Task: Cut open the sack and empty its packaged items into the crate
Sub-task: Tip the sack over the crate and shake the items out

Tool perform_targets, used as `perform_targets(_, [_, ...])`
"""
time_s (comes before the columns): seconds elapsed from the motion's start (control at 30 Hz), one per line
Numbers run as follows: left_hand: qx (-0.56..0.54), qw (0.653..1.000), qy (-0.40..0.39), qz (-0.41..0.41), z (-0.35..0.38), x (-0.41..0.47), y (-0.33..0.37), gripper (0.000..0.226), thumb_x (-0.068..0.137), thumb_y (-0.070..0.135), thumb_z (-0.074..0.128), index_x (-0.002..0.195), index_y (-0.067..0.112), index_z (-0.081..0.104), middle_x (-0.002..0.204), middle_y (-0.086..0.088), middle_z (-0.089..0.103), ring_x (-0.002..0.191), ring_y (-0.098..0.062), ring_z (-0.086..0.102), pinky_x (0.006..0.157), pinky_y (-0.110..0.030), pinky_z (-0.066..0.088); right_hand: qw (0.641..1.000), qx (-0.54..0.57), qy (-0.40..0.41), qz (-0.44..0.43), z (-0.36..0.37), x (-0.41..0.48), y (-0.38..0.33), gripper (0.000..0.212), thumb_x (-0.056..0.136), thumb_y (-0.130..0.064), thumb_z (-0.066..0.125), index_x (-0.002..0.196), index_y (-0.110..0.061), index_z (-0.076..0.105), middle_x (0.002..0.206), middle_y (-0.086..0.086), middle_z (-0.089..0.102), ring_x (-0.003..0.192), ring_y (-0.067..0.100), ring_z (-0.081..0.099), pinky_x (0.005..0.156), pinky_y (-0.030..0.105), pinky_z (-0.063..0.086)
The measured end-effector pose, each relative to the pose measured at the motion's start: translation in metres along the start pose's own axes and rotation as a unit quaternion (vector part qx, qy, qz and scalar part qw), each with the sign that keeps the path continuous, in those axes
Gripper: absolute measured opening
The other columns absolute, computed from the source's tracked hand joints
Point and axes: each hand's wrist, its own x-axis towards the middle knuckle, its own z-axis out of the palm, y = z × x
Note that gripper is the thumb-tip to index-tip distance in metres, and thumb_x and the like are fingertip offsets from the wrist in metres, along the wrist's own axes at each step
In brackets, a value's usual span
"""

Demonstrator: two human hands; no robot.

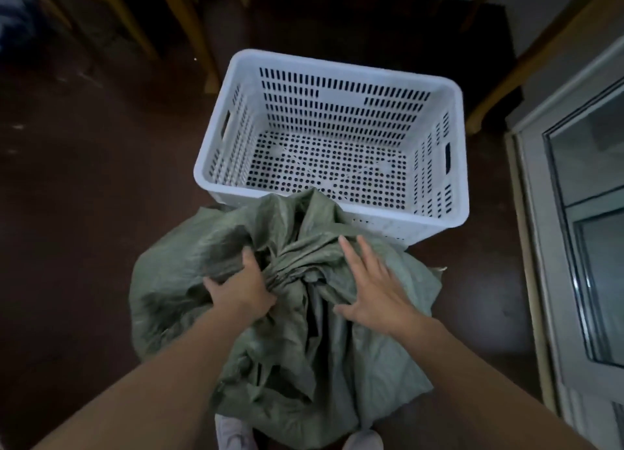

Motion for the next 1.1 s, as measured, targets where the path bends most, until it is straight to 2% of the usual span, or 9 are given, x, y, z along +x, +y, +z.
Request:
perform_targets(0.1, [0.054, 0.987, 0.056, 0.143, -0.003, -0.005, -0.011, 0.024, 0.089, 0.021, 0.043, 0.109, 0.022, 0.055, 0.111, -0.001, 0.063, 0.115, -0.024, 0.053, 0.114, -0.052, 0.013, 0.999, -0.047, 0.000, 0.009, 0.004, 0.005, -0.008, 0.125, 0.072, -0.052, 0.071, 0.129, -0.051, -0.039, 0.152, -0.006, -0.036, 0.146, 0.025, -0.014, 0.118, 0.053, 0.006])
perform_targets(0.2, [0.113, 0.951, 0.084, 0.276, -0.052, -0.011, -0.008, 0.019, 0.092, 0.022, 0.045, 0.103, 0.019, 0.060, 0.115, -0.001, 0.058, 0.120, -0.023, 0.045, 0.115, -0.051, 0.007, 1.000, -0.017, 0.013, 0.001, -0.003, 0.005, -0.020, 0.127, 0.064, -0.060, 0.072, 0.130, -0.052, -0.036, 0.152, -0.005, -0.035, 0.146, 0.024, -0.014, 0.117, 0.055, 0.006])
perform_targets(0.3, [0.170, 0.913, 0.120, 0.352, -0.114, -0.012, 0.010, 0.025, 0.093, 0.026, 0.046, 0.114, 0.025, 0.061, 0.125, 0.003, 0.053, 0.128, -0.021, 0.036, 0.115, -0.051, -0.001, 0.994, 0.102, 0.030, -0.007, -0.017, 0.006, -0.050, 0.104, 0.068, -0.059, 0.070, 0.146, -0.047, 0.003, 0.157, -0.011, -0.015, 0.147, 0.016, -0.003, 0.119, 0.045, 0.010])
perform_targets(0.43, [0.134, 0.873, 0.259, 0.392, -0.161, -0.014, 0.015, 0.025, 0.093, 0.032, 0.050, 0.112, 0.034, 0.065, 0.125, 0.003, 0.054, 0.130, -0.023, 0.035, 0.115, -0.051, -0.006, 0.867, 0.480, 0.076, 0.111, -0.043, 0.010, -0.101, 0.020, 0.091, -0.022, 0.058, 0.109, -0.028, 0.060, 0.107, -0.006, 0.064, 0.097, 0.009, 0.061, 0.077, 0.015, 0.048])
perform_targets(0.63, [0.097, 0.838, 0.390, 0.368, -0.179, -0.054, -0.015, 0.081, 0.080, 0.076, 0.024, 0.144, 0.027, 0.032, 0.150, -0.009, 0.036, 0.141, -0.031, 0.026, 0.115, -0.059, 0.005, 0.740, 0.629, -0.001, 0.236, -0.071, 0.021, -0.128, 0.023, 0.090, -0.009, 0.049, 0.098, 0.002, 0.067, 0.082, 0.016, 0.071, 0.072, 0.026, 0.068, 0.059, 0.030, 0.056])
perform_targets(0.7, [0.186, 0.843, 0.313, 0.395, -0.160, -0.068, -0.021, 0.104, 0.068, 0.084, 0.032, 0.150, 0.024, 0.010, 0.157, -0.014, 0.013, 0.145, -0.036, 0.008, 0.114, -0.061, -0.002, 0.700, 0.674, -0.038, 0.232, -0.086, 0.023, -0.128, 0.027, 0.090, -0.010, 0.047, 0.102, 0.000, 0.068, 0.087, 0.019, 0.073, 0.074, 0.028, 0.071, 0.064, 0.034, 0.059])
perform_targets(0.87, [0.204, 0.910, 0.135, 0.334, -0.114, -0.031, -0.016, 0.125, 0.066, 0.073, 0.057, 0.142, 0.023, -0.029, 0.156, -0.010, -0.022, 0.144, -0.033, -0.018, 0.113, -0.059, -0.012, 0.711, 0.646, -0.096, 0.263, -0.115, 0.032, -0.125, 0.026, 0.090, -0.025, 0.055, 0.098, -0.006, 0.071, 0.091, 0.017, 0.075, 0.078, 0.028, 0.072, 0.075, 0.039, 0.055])
perform_targets(1.0, [0.072, 0.936, 0.104, 0.329, -0.108, 0.014, -0.005, 0.065, 0.083, 0.051, 0.056, 0.138, 0.027, 0.033, 0.142, 0.000, 0.048, 0.134, -0.019, 0.040, 0.117, -0.050, 0.006, 0.698, 0.686, -0.081, 0.191, -0.125, 0.029, -0.108, 0.036, 0.089, -0.033, 0.055, 0.111, -0.006, 0.066, 0.106, 0.013, 0.073, 0.095, 0.027, 0.070, 0.088, 0.041, 0.051])
perform_targets(1.1, [-0.047, 0.945, 0.051, 0.320, -0.109, 0.032, -0.009, 0.030, 0.089, 0.039, 0.055, 0.114, 0.024, 0.057, 0.113, 0.002, 0.068, 0.116, -0.018, 0.056, 0.111, -0.041, 0.023, 0.855, 0.505, 0.006, 0.120, -0.110, 0.012, -0.089, 0.082, 0.066, -0.054, 0.074, 0.134, -0.019, 0.044, 0.136, 0.004, 0.055, 0.120, 0.022, 0.057, 0.101, 0.046, 0.045])
